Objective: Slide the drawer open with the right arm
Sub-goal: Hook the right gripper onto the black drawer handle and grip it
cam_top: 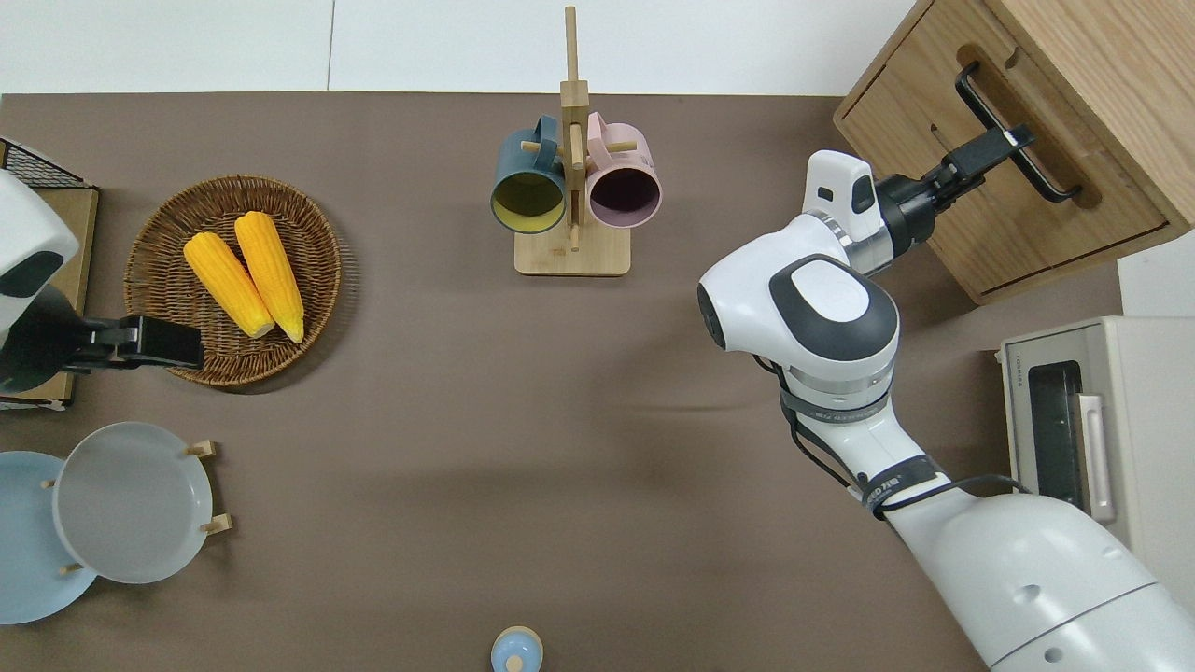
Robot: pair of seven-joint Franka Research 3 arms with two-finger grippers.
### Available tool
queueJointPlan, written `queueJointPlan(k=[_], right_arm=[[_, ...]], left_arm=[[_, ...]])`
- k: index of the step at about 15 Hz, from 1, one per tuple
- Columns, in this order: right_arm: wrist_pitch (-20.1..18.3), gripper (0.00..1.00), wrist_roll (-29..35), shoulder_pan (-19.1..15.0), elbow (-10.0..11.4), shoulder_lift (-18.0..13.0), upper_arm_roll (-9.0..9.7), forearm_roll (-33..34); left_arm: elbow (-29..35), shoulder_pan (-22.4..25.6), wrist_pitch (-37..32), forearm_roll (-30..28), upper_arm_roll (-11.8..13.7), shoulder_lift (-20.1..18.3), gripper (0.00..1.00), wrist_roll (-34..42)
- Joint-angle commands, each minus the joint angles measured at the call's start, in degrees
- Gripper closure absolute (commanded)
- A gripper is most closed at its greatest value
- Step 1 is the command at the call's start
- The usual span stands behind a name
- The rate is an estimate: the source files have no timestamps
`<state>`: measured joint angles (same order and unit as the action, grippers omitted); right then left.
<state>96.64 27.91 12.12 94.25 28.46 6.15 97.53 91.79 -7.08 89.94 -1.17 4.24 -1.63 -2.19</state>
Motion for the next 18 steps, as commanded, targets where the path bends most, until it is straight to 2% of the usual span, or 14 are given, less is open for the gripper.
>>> queueJointPlan(k=[1,4,5,9,12,13,18], right_arm=[[2.76,0.172,-0.93,-1.31,-2.14,1.60,-0.61,2.84],[2.85,0.214,-0.75,-1.31,-2.23,1.60,-0.70,3.20],[2.77,0.264,-0.66,-1.31,-2.23,1.68,-0.79,3.20],[2.76,0.544,-0.31,-1.31,-2.58,1.77,-0.70,3.37],[2.68,0.835,0.48,-1.31,-2.58,1.77,-0.70,3.55],[2.59,0.881,0.48,-1.31,-2.58,1.77,-0.61,3.55],[2.50,0.917,0.48,-1.31,-2.58,1.77,-0.61,3.11]], left_arm=[[-0.12,-0.13,-0.74,0.73,0.16,-0.48,0.00,0.09],[-0.12,-0.13,-0.82,0.73,0.16,-0.48,0.00,0.09],[-0.12,-0.13,-0.82,0.73,0.16,-0.48,0.00,0.09],[-0.12,-0.13,-0.82,0.73,0.16,-0.48,0.00,0.09],[-0.12,-0.13,-0.74,0.73,0.16,-0.48,0.00,0.09],[-0.12,-0.13,-0.73,0.73,0.16,-0.48,0.00,0.09],[-0.12,-0.13,-0.82,0.73,0.16,-0.48,0.00,0.09]])
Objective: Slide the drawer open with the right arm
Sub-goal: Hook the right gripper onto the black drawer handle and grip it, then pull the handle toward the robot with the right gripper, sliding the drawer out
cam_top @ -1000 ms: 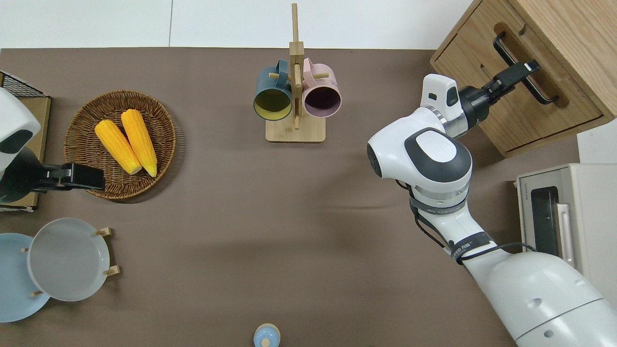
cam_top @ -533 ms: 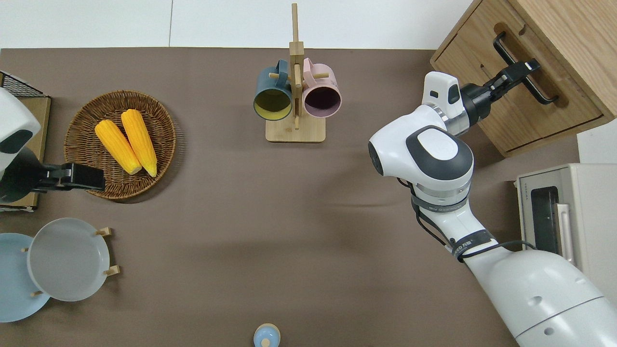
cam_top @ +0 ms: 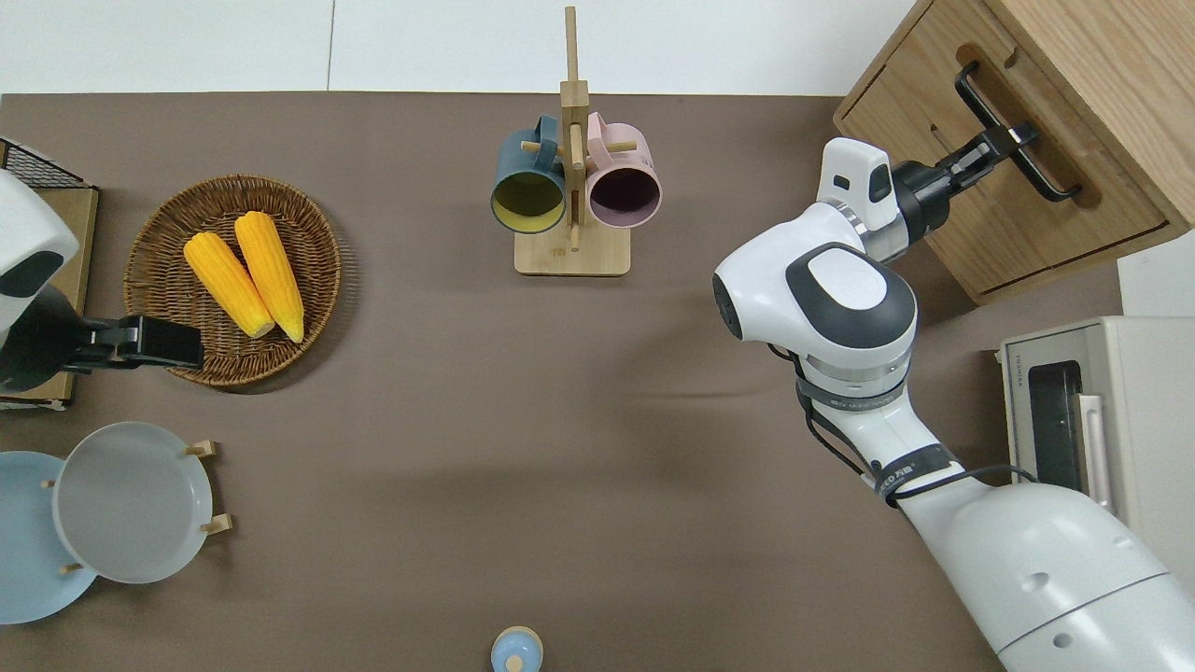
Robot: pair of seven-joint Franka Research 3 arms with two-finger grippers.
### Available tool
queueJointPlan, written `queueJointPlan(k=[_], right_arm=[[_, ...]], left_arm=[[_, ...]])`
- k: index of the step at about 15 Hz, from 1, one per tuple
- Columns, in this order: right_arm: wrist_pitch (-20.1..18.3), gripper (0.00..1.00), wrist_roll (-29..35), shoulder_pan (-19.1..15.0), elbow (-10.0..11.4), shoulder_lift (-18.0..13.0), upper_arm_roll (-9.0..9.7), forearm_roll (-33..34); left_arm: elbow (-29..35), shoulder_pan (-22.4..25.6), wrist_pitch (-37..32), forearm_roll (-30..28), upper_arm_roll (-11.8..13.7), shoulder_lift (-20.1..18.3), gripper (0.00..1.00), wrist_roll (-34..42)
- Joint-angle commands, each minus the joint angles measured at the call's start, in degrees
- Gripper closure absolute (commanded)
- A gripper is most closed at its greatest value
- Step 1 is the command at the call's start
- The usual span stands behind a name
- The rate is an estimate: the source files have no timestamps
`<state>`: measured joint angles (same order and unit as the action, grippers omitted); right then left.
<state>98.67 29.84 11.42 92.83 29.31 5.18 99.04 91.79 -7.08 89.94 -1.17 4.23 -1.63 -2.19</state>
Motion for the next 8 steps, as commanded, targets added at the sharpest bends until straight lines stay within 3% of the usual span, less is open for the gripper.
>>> queueJointPlan(k=[1,8], right_arm=[[0.39,0.919,-1.54,-0.61,-1.16,0.93,0.35,1.60],[-2.60,0.955,-2.33,-0.26,-1.16,0.84,2.90,0.90]], left_arm=[[-0.12,-0.13,-0.74,0.73,0.16,-0.48,0.00,0.08],[-0.12,-0.13,-0.82,0.73,0.16,-0.48,0.00,0.08]])
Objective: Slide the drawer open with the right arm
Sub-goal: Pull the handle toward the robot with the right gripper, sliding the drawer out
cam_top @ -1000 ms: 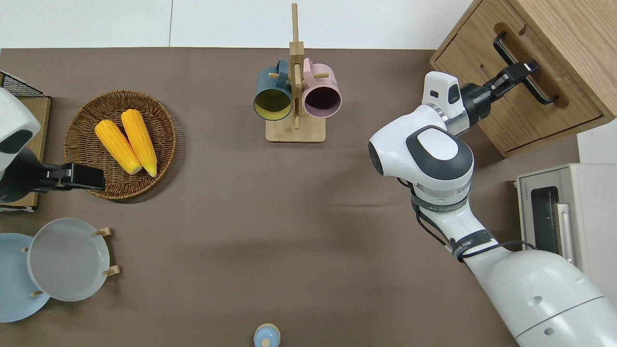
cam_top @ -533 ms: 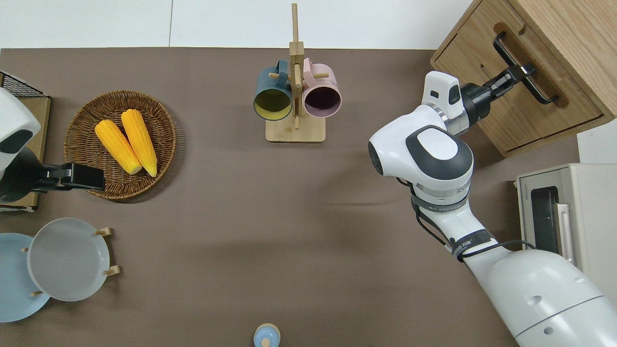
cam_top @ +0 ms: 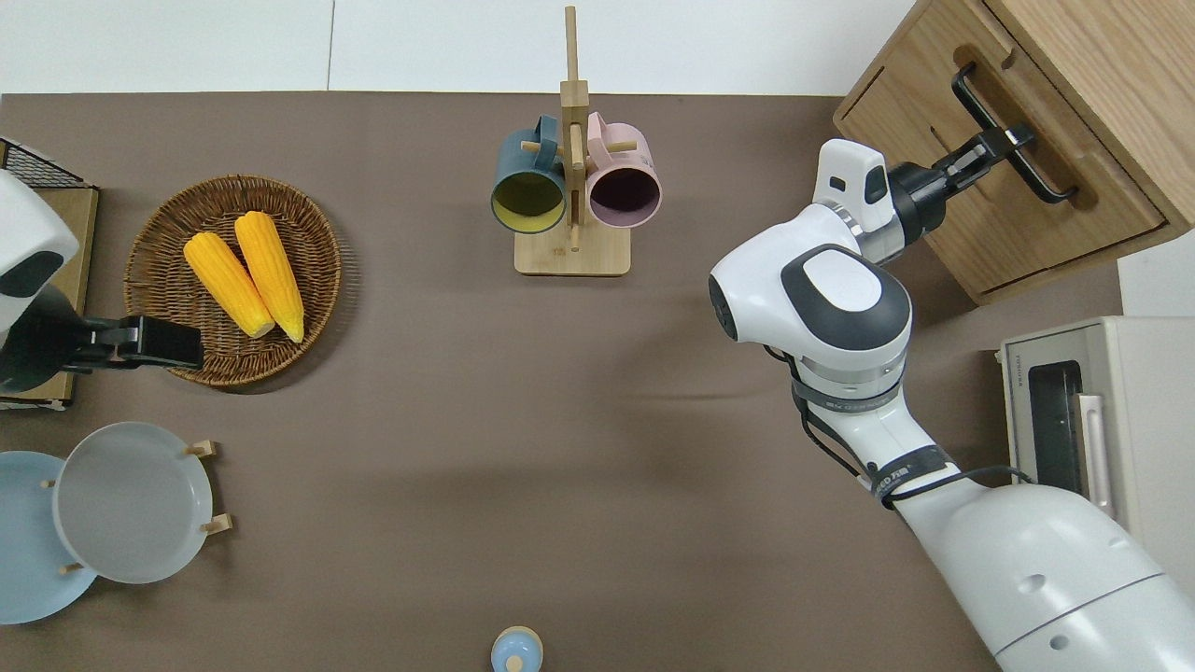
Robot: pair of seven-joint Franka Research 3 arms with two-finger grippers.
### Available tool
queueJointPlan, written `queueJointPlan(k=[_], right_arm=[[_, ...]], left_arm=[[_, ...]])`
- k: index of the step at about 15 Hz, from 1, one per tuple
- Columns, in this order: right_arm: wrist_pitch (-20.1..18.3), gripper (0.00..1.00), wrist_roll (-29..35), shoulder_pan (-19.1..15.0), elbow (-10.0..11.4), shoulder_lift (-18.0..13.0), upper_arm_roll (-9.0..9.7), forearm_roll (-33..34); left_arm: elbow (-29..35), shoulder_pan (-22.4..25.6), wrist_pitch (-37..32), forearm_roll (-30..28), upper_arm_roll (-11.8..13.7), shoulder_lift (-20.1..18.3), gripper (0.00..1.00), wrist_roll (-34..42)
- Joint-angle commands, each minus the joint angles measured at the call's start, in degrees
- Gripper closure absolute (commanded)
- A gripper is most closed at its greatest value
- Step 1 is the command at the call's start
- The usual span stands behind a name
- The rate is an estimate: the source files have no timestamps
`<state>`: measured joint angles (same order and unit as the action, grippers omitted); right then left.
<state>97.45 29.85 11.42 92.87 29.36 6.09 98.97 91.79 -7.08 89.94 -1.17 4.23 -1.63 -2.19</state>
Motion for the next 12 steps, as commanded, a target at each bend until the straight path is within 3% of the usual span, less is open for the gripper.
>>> queueJointPlan(k=[1,7,12], right_arm=[[-2.16,0.955,-2.34,-0.26,-1.20,0.79,2.69,0.44],[-9.54,0.955,-3.57,-0.44,-1.20,0.70,8.66,-1.50],[-13.33,0.955,-3.75,-0.52,-1.20,0.52,11.48,-4.75]], left_arm=[[-0.12,-0.13,-0.82,0.73,0.16,-0.48,0.00,0.09],[-0.12,-0.13,-0.82,0.73,0.16,-0.48,0.00,0.09],[-0.12,-0.13,-0.82,0.73,0.16,-0.48,0.00,0.09]])
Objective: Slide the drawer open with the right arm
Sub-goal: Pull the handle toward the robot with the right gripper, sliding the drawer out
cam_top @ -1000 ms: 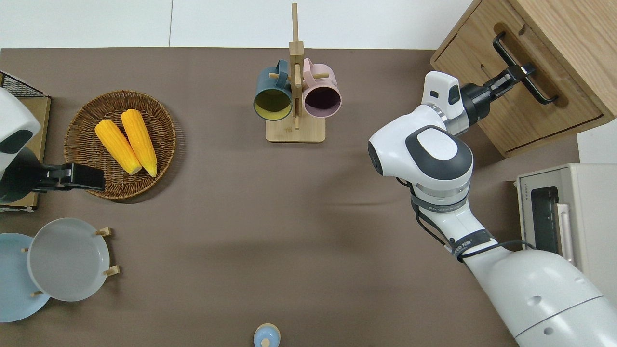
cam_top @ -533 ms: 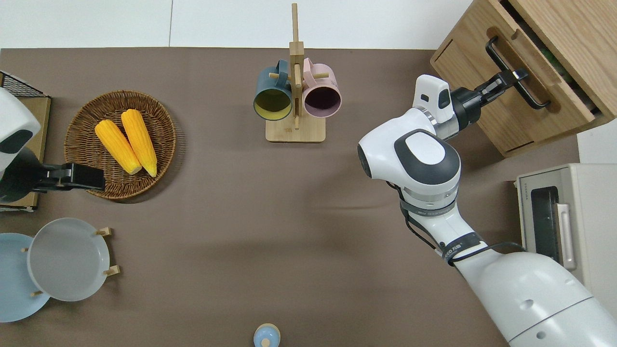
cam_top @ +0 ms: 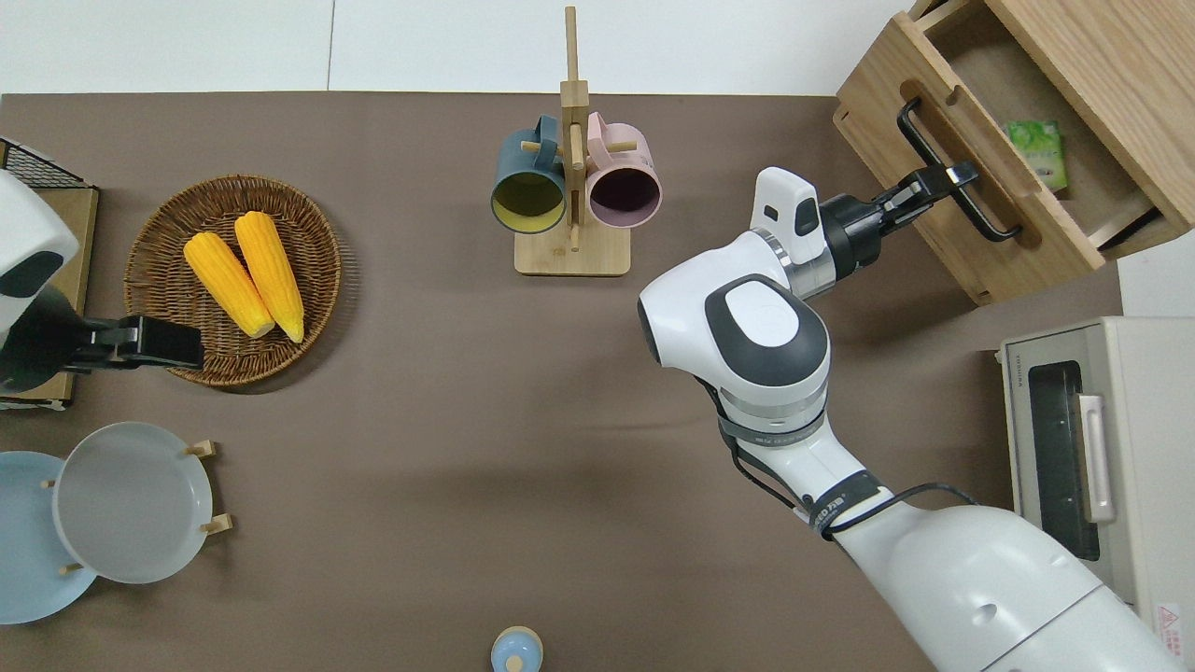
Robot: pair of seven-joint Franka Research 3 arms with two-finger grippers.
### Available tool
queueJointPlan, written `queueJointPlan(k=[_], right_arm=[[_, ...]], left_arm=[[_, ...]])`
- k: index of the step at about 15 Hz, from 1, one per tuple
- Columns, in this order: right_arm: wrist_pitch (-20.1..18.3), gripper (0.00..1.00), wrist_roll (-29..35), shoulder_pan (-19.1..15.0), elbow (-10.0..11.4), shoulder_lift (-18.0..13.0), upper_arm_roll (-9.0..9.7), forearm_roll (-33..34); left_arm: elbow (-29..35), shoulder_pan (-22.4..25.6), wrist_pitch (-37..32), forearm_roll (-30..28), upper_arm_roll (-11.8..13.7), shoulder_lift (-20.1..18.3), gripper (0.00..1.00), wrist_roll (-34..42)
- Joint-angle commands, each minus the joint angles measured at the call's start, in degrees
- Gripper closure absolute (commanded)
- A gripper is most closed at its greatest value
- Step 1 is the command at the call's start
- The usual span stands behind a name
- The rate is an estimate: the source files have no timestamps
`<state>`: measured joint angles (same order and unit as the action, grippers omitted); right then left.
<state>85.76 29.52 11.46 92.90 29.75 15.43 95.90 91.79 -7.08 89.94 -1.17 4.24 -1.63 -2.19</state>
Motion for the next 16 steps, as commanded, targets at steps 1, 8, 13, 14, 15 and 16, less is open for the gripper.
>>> queueJointPlan(k=[1,8,13,14,15,16], right_arm=[[-2.61,0.955,-3.51,-0.47,-1.32,0.14,2.93,-1.77],[-10.78,0.961,-3.51,0.66,-2.38,0.14,8.73,-5.02],[-17.19,1.000,-3.51,0.76,-3.60,0.49,14.70,-5.46],[-18.16,1.000,-3.51,0.76,-3.69,0.75,15.67,-5.73],[-18.78,1.000,-3.51,1.02,-3.70,0.93,16.03,-6.25],[-19.31,1.000,-3.51,1.37,-4.04,0.93,16.29,-6.52]], left_arm=[[-0.12,-0.13,-0.74,0.73,0.16,-0.48,0.00,0.08],[-0.12,-0.13,-0.82,0.73,0.16,-0.48,0.00,0.08],[-0.12,-0.13,-0.82,0.73,0.16,-0.48,0.00,0.08],[-0.12,-0.13,-0.74,0.73,0.16,-0.48,0.00,0.08],[-0.12,-0.13,-0.73,0.73,0.16,-0.48,0.00,0.08],[-0.12,-0.13,-0.73,0.73,0.16,-0.48,0.00,0.08]])
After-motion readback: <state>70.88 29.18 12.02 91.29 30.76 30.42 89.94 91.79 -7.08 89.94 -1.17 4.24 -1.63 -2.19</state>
